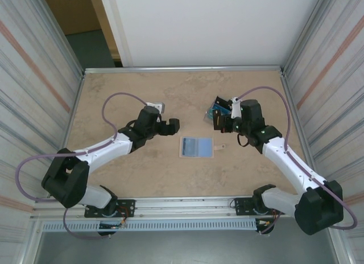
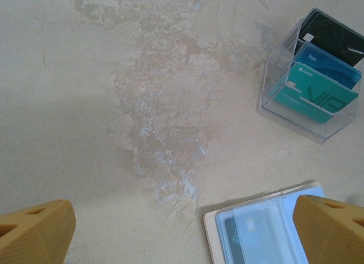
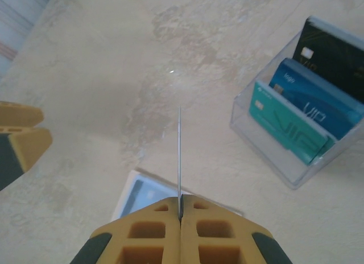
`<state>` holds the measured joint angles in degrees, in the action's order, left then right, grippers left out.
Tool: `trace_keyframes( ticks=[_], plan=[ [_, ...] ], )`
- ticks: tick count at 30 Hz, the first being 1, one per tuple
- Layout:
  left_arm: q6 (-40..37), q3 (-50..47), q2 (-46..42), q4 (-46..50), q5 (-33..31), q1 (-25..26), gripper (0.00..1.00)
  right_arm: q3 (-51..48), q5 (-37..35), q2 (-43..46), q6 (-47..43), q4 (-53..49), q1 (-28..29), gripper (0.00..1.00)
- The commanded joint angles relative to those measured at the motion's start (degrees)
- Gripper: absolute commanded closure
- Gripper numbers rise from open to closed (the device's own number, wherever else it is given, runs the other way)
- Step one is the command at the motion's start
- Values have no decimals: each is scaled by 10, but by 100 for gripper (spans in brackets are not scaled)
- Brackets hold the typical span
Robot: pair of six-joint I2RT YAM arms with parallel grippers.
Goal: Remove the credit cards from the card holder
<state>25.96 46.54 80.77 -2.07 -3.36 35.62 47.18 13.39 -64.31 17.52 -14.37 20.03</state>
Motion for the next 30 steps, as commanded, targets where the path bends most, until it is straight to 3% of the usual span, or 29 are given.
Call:
trace_keyframes(
  ticks=[1, 19, 30],
  plan=[
    [5, -8, -27, -15, 8, -3, 1, 38, -6, -20, -49, -26, -16, 100],
    [-15, -18, -32, -12, 2, -5, 1, 219, -38, -184, -255, -107, -60, 100],
    [-12, -25, -39, -7, 1, -8, 1, 297, -51, -281, -319, -135, -69, 100]
  ],
)
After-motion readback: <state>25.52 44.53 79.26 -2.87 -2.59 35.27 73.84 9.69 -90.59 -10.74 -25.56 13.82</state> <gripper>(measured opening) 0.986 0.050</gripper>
